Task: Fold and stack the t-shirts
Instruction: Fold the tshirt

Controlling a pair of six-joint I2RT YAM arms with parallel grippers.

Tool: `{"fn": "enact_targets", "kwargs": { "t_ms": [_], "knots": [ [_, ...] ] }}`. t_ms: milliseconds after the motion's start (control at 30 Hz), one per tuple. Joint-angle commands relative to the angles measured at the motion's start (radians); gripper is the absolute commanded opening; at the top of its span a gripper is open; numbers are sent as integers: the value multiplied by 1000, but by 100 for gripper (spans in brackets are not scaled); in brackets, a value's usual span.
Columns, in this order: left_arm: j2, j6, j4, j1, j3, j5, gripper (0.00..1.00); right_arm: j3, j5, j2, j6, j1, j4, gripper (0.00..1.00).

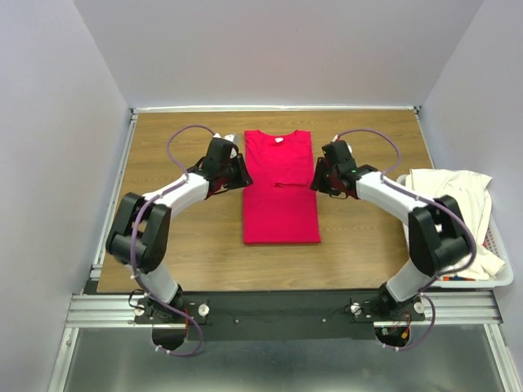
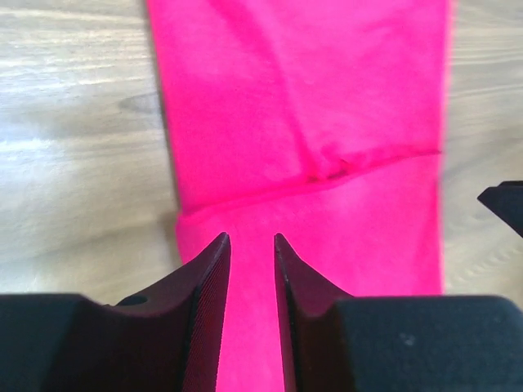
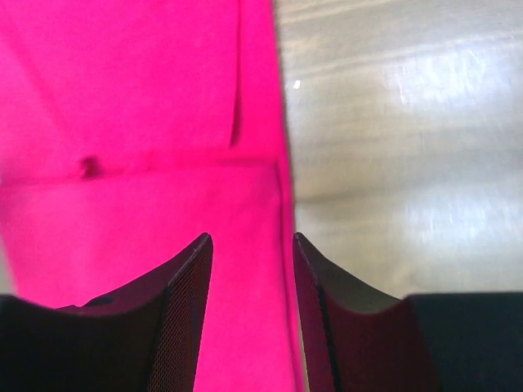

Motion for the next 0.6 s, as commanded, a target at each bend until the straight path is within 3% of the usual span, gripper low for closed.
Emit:
{"fn": "enact_targets", "kwargs": {
  "t_ms": [0,67,200,567],
  "knots": [
    [-138,20,-28,1,-102,68,36,-104,-110,-137,21,1,-62,50],
    [-175,20,-25,-8,-154,83,36,-148,-197,-180,46,1,-65,49],
    [-272,6,-17,-23,-288,137,35,-244,-295,-273,90,5,-68,36],
    [-372,-35,-47,-128,-437,148,28,-411,-359,-336,162,53,-70,32]
  ]
}}
